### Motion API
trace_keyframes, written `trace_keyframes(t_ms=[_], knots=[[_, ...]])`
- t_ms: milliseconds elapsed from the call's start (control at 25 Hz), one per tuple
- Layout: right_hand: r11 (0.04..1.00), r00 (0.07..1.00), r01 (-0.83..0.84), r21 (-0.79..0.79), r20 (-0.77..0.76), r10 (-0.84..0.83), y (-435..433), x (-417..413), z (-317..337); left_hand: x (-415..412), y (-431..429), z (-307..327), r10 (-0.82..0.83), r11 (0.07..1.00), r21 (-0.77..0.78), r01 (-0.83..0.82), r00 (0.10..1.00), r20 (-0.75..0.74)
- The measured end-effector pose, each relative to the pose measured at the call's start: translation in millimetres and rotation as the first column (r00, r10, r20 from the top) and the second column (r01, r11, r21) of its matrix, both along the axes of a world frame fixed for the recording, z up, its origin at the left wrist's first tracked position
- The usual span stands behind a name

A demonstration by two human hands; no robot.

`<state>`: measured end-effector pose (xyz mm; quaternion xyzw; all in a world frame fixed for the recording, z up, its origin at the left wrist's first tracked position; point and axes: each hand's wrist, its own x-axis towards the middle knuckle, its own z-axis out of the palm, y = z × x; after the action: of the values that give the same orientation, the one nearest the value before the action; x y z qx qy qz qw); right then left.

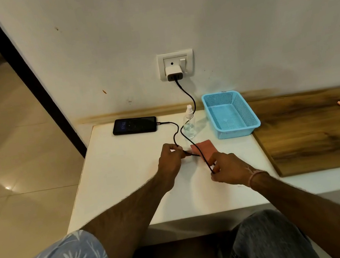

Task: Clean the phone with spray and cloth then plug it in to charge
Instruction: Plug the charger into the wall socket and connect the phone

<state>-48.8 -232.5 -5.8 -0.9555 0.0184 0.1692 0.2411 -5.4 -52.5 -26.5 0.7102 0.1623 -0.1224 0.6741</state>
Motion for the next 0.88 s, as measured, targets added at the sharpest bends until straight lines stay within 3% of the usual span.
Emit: trace_keyframes(t_ms=[80, 120, 200, 360, 480, 560, 640, 760, 880], knots=[[0.953, 0.988, 0.141, 0.267, -0.090, -0.121, 6.8, -1.5, 4.6, 0.4, 2.2, 0.1, 0.058, 0.996, -0.073, -0.058, 0.998, -0.004], [0.858, 0.965, 0.251, 0.449, -0.189, -0.184, 10.4, -1.6, 8.4, 0.8, 4.3, 0.3, 0.082, 0.990, -0.113, -0.084, 0.996, -0.018], [0.575, 0.894, 0.438, 0.691, -0.401, -0.199, 18.0, -1.2, 16.9, 0.7, 11.5, 1.0, 0.075, 0.977, -0.193, -0.087, 0.995, -0.070], [0.114, 0.789, 0.615, 0.781, -0.611, -0.071, 42.0, 4.6, 20.3, -8.7, 33.1, 0.0, -0.152, 0.960, -0.257, 0.115, 0.980, -0.131], [-0.099, 0.735, 0.673, 0.733, -0.678, -0.022, 74.0, 10.6, 15.6, -15.0, 52.2, -4.4, -0.227, 0.953, -0.239, 0.189, 0.963, -0.144], [-0.067, 0.736, 0.671, 0.738, -0.674, -0.055, 95.7, 15.3, 11.9, -10.5, 68.2, -6.2, -0.216, 0.976, -0.059, 0.211, 0.971, -0.104], [0.078, 0.750, 0.659, 0.748, -0.647, -0.139, 112.6, 21.9, 10.2, 2.5, 87.9, -5.4, -0.261, 0.935, 0.245, 0.257, 0.965, -0.018], [0.251, 0.761, 0.648, 0.719, -0.594, -0.261, 125.9, 38.6, 10.4, 31.9, 116.0, -3.4, -0.456, 0.686, 0.655, 0.317, 0.889, 0.048], [0.359, 0.799, 0.584, 0.728, -0.438, -0.412, 132.3, 63.8, 16.0, 60.7, 136.6, -3.4, -0.619, 0.405, 0.864, 0.298, 0.785, 0.019]])
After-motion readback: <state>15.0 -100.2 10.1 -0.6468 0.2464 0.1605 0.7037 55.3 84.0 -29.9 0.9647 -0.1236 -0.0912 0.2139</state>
